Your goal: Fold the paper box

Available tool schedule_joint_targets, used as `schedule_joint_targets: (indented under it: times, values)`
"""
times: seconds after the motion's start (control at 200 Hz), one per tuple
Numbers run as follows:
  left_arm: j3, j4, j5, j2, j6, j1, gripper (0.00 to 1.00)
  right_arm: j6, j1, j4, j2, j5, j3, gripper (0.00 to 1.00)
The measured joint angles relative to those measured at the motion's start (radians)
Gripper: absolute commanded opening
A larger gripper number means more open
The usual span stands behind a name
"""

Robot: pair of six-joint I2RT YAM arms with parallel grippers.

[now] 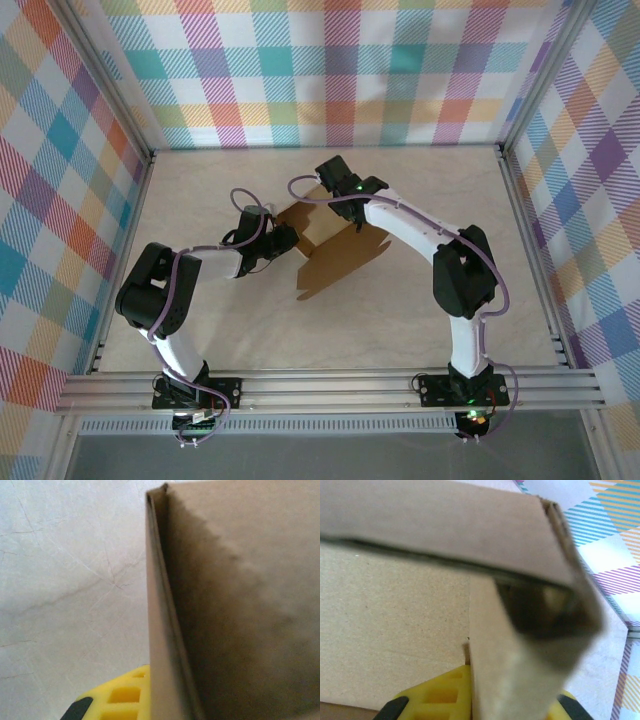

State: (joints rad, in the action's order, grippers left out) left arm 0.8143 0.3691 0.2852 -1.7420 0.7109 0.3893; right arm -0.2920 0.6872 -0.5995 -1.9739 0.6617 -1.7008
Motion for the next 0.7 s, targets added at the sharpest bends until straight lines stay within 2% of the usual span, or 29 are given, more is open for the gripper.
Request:
schedule_joint_targets:
  times: [0.165, 0.485, 0.525, 0.565, 0.7]
  values:
    - [0.0, 0.002, 0.006, 0.0, 0.007, 0.0, 0.0, 0.001, 0.01, 0.006, -0.002, 0.038, 0.0, 0.0]
    - [0.0, -0.005, 0.01, 0.0, 0.008, 0.0, 0.0, 0.015, 0.014, 0.031, -0.042, 0.111, -0.007, 0.0]
    - [0.0, -0.005, 0.01, 0.0, 0.008, 0.0, 0.0, 0.021, 0.014, 0.03, -0.043, 0.112, -0.01, 0.14]
    - [0.0, -0.004, 0.01, 0.0, 0.008, 0.0, 0.0, 0.024, 0.014, 0.028, -0.043, 0.112, -0.011, 0.24]
    - [0.0, -0.003, 0.01, 0.0, 0.007, 0.0, 0.0, 0.031, 0.014, -0.009, -0.043, 0.101, -0.013, 0.28]
